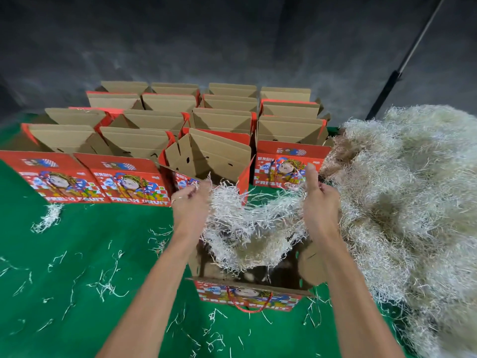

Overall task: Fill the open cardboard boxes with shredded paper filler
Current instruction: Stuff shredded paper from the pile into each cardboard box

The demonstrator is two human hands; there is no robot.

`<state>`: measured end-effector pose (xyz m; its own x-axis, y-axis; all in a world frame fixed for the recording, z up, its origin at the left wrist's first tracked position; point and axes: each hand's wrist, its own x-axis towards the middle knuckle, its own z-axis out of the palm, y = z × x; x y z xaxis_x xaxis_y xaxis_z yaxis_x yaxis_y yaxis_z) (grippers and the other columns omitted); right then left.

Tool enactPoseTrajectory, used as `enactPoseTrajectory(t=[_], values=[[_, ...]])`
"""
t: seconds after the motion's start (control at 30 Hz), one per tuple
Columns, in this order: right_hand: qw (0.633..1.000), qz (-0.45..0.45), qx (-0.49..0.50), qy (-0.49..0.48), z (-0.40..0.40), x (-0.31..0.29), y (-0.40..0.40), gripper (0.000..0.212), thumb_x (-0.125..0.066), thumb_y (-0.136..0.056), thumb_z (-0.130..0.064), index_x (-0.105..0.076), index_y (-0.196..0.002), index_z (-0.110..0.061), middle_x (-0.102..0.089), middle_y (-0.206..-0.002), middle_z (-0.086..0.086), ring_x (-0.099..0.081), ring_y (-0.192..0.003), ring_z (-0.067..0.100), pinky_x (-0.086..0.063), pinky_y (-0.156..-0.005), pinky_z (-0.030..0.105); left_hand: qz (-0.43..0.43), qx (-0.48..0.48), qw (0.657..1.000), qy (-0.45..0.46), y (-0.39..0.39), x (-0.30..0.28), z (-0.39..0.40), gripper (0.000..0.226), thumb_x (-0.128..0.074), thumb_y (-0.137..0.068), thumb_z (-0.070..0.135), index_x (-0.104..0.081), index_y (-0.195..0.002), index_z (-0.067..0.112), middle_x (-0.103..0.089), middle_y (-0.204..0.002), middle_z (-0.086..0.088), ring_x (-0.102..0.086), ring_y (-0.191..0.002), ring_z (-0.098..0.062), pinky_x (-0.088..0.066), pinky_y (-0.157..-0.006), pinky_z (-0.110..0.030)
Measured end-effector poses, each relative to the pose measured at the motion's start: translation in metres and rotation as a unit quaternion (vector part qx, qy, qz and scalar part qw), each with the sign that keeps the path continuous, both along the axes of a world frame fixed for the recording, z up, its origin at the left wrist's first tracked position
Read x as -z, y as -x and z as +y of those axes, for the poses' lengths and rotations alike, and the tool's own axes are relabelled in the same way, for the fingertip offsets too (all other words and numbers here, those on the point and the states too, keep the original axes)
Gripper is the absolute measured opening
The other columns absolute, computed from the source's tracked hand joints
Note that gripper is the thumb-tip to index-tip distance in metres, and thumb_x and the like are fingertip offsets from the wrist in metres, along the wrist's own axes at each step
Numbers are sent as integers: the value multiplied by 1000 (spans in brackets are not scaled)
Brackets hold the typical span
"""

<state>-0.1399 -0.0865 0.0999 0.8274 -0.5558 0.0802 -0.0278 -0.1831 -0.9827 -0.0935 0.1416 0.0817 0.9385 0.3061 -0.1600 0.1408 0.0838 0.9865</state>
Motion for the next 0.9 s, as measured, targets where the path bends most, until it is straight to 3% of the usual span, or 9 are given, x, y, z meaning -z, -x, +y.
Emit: enactPoseTrajectory(t=[0.1, 0.2, 0.33, 0.43, 0.57, 0.63, 0.73, 0.8, 0.9], values=[[999, -1, -17, -35, 1, -4, 0, 68, -44, -90, -76, -34, -43, -28, -23, -41, -11, -16, -37, 10, -18, -36, 22, 27, 78, 995, -60, 5, 0, 3, 39, -61, -83, 70, -57, -79, 31, -45, -54, 13, -44, -47, -3, -38, -54, -21], [996, 11, -73, -51, 3, -13, -2, 69, -45, -89, -76, -34, -41, -27, -25, -43, -12, -18, -38, 10, -18, -37, 22, 39, 138, 977, -157, 9, 0, 10, 54, -42, -86, 80, -49, -66, 31, -45, -51, 16, -45, -42, 3, -33, -60, -29], [985, 14, -169, -26, 14, -34, -6, 65, -50, -91, -72, -34, -44, -29, -25, -43, -10, -21, -36, 11, -30, -43, 21, 36, 147, 949, -278, 17, -4, 9, 71, -29, -87, 83, -48, -70, 16, -53, -57, 9, -55, -58, -6, -35, -60, -29], [981, -9, -194, -2, 23, -51, -10, 63, -54, -93, -64, -33, -44, -30, -24, -44, -13, -19, -37, 9, -26, -42, 20, -41, 138, 876, -460, 21, -2, 11, 38, -45, -95, 62, -62, -96, 28, -64, -81, 12, -61, -74, -12, -46, -65, -28], [986, -43, -159, 8, 26, -64, -16, 62, -59, -92, -61, -31, -48, -28, -25, -45, -11, -20, -39, 9, -21, -40, 21, -200, 99, 926, -303, 48, 6, 2, 18, -72, -88, 26, -59, -98, 35, -64, -97, 17, -66, -82, -4, -50, -68, -21], [988, -52, -147, 5, 29, -66, -18, 60, -59, -93, -59, -32, -49, -28, -25, -44, -12, -20, -37, 8, -21, -39, 21, -136, 188, 953, -195, 61, 15, -6, 18, -74, -86, 22, -59, -84, 33, -70, -87, 6, -71, -66, -12, -54, -58, -24], [987, -54, -148, 8, 35, -66, -21, 60, -58, -94, -57, -35, -47, -28, -27, -43, -12, -21, -38, 8, -22, -38, 20, 28, 371, 898, -234, 65, 30, -18, 20, -79, -79, 45, -63, -92, 49, -71, -90, 17, -69, -72, -3, -59, -62, -29], [984, -55, -168, 4, 42, -67, -21, 58, -58, -95, -56, -37, -49, -29, -29, -43, -12, -23, -37, 7, -24, -38, 19, 77, 438, 857, -262, 65, 32, -30, 50, -78, -67, 68, -52, -110, 64, -64, -97, 28, -63, -81, 5, -52, -69, -22], [982, -45, -184, -26, 49, -67, -24, 55, -60, -92, -60, -41, -56, -23, -28, -45, -12, -25, -39, 8, -26, -42, 22, 132, 436, 842, -289, 57, 38, -61, 94, -76, -68, 69, -39, -145, 30, -57, -136, 10, -56, -121, -14, -43, -102, -32]])
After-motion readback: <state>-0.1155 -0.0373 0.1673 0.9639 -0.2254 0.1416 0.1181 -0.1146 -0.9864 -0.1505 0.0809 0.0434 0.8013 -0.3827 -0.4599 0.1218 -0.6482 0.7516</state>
